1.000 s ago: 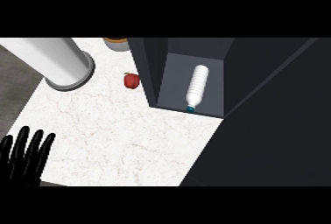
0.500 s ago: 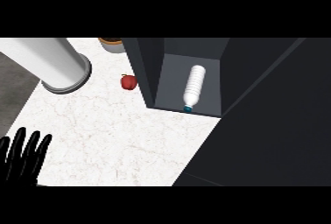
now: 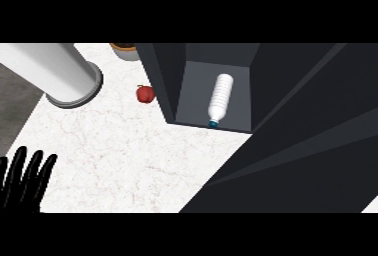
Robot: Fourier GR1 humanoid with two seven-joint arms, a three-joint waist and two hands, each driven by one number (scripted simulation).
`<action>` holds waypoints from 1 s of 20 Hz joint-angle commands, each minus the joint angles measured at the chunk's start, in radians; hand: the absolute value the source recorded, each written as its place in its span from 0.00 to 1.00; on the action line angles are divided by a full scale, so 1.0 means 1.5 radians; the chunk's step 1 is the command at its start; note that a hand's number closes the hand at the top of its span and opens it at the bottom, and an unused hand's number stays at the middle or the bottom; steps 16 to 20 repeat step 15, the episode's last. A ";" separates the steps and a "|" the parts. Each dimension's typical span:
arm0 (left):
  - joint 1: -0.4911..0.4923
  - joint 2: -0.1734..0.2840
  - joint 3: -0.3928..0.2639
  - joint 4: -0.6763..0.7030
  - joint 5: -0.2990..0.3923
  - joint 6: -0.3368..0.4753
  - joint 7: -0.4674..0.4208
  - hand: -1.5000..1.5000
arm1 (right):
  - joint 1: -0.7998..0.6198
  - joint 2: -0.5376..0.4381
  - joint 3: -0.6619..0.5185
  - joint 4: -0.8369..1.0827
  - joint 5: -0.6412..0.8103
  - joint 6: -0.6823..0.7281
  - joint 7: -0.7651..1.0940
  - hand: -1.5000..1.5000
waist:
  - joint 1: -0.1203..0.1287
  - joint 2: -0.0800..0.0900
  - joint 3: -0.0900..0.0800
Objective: Pick up the bottled water, place it into the cabinet and close the cabinet
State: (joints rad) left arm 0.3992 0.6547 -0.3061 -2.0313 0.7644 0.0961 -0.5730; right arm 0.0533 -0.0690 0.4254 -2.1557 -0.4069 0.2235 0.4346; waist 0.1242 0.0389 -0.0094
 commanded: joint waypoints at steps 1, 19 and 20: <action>-0.007 -0.001 -0.005 -0.011 -0.001 -0.003 0.004 0.00 | -0.115 0.044 -0.031 0.107 0.016 -0.137 -0.005 1.00 | 0.011 -0.001 0.002; -0.001 -0.010 0.001 0.029 0.008 -0.036 -0.002 0.00 | -0.612 0.046 -0.158 0.602 -0.096 -0.303 -0.076 1.00 | 0.000 -0.008 0.005; -0.001 -0.010 0.001 0.029 0.008 -0.036 -0.002 0.00 | -0.612 0.046 -0.158 0.602 -0.096 -0.303 -0.076 1.00 | 0.000 -0.008 0.005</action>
